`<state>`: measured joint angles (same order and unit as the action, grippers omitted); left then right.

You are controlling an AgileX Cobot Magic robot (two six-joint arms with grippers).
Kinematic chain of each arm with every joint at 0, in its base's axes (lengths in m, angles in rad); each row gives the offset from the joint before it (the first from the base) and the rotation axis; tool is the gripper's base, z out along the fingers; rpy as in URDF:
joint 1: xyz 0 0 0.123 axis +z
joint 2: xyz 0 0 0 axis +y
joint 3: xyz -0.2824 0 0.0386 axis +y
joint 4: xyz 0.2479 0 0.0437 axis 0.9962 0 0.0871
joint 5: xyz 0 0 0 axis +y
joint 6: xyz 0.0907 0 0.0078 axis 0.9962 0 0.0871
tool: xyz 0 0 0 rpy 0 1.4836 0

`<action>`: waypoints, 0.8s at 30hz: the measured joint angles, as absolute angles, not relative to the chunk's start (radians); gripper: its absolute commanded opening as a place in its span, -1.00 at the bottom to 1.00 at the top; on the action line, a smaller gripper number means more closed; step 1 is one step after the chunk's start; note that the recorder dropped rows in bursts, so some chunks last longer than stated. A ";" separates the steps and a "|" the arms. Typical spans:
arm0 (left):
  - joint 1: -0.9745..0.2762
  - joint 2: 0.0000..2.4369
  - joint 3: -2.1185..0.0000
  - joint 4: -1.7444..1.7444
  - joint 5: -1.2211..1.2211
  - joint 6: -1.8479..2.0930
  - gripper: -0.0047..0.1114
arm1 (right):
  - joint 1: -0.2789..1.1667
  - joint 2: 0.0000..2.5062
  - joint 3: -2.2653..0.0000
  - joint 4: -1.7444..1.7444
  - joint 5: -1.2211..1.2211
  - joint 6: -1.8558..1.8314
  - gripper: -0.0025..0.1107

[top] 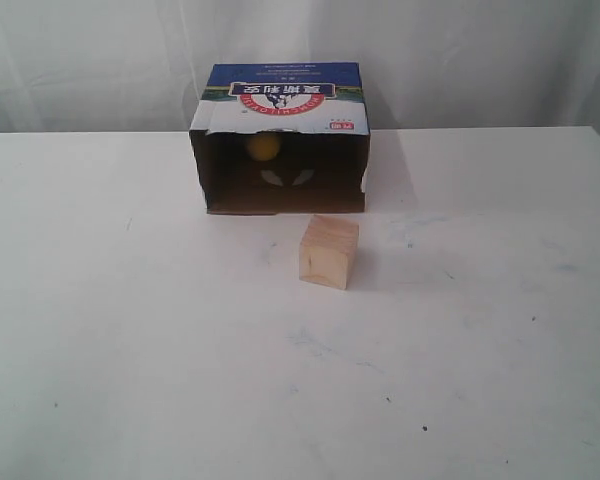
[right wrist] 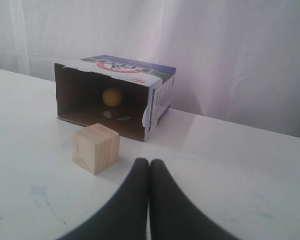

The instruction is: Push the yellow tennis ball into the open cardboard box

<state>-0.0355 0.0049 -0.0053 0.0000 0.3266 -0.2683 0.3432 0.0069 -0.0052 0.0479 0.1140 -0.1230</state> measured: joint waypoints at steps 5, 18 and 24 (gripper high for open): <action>-0.035 0.005 -0.005 0.000 0.327 -0.268 -0.92 | 0.343 0.007 -0.005 0.048 0.121 -0.123 -0.96; -0.035 0.005 -0.005 0.000 0.327 -0.268 -0.92 | 0.343 0.007 -0.005 0.048 0.154 -0.123 -0.96; -0.035 0.005 -0.005 0.000 0.327 -0.268 -0.92 | 0.343 0.007 -0.005 0.048 0.185 -0.123 -0.96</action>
<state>-0.0355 0.0049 -0.0053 0.0000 0.3266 -0.2683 0.3432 0.0069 -0.0052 0.0479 0.1855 -0.1230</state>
